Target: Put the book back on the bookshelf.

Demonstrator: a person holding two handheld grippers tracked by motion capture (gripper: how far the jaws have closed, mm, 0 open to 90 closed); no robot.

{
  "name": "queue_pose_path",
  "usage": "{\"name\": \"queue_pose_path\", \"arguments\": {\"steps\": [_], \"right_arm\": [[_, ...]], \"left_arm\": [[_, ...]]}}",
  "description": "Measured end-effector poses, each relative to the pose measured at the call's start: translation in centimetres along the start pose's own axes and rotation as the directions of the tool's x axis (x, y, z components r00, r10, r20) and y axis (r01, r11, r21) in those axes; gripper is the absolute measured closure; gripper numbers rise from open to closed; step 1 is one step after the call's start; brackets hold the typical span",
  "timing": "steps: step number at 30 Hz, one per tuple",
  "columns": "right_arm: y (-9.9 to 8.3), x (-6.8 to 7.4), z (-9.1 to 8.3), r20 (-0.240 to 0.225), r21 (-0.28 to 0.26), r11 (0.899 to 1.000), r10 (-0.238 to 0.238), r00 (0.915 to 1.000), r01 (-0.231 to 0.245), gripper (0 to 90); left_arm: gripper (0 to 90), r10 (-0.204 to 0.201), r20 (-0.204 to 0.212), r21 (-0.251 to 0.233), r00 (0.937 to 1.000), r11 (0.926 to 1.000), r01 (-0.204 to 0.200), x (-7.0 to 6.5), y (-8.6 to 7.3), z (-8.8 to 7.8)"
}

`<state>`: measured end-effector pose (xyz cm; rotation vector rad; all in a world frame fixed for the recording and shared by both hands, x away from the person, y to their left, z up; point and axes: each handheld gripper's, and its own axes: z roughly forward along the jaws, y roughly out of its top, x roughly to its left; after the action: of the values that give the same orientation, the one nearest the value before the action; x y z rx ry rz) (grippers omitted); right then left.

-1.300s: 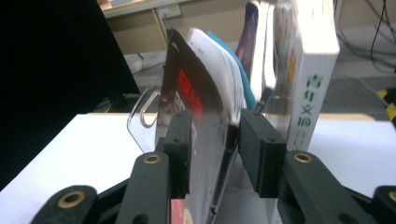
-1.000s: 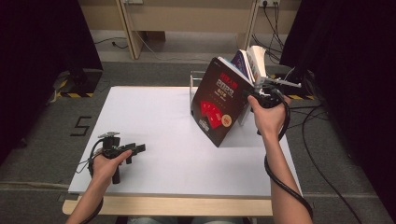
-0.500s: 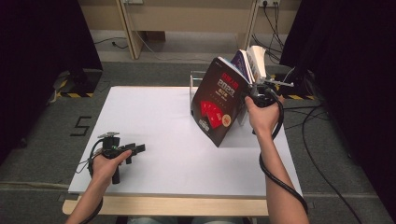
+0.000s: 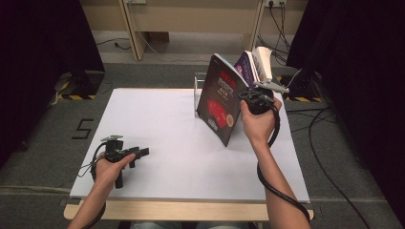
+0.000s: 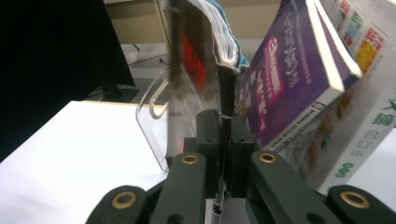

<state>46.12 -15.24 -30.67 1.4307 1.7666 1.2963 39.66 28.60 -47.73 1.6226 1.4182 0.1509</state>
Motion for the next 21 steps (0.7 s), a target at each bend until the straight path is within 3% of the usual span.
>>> {"name": "queue_pose_path", "arguments": {"steps": [10, 21], "right_arm": [[0.1, 0.8, 0.2, 0.008, -0.036, 0.999, -0.01, 0.9999, 0.01, 87.3], [1.6, 2.3, 0.8, -0.001, -0.094, 0.995, -0.028, 0.9996, 0.027, 87.4]], "left_arm": [[39.2, -0.003, -0.002, -0.007, 1.0, 1.0, 0.003, 0.1, 0.1, -0.2], [39.2, -0.001, -0.002, -0.009, 1.0, 1.0, 0.001, 0.2, 0.2, -0.3]]}}
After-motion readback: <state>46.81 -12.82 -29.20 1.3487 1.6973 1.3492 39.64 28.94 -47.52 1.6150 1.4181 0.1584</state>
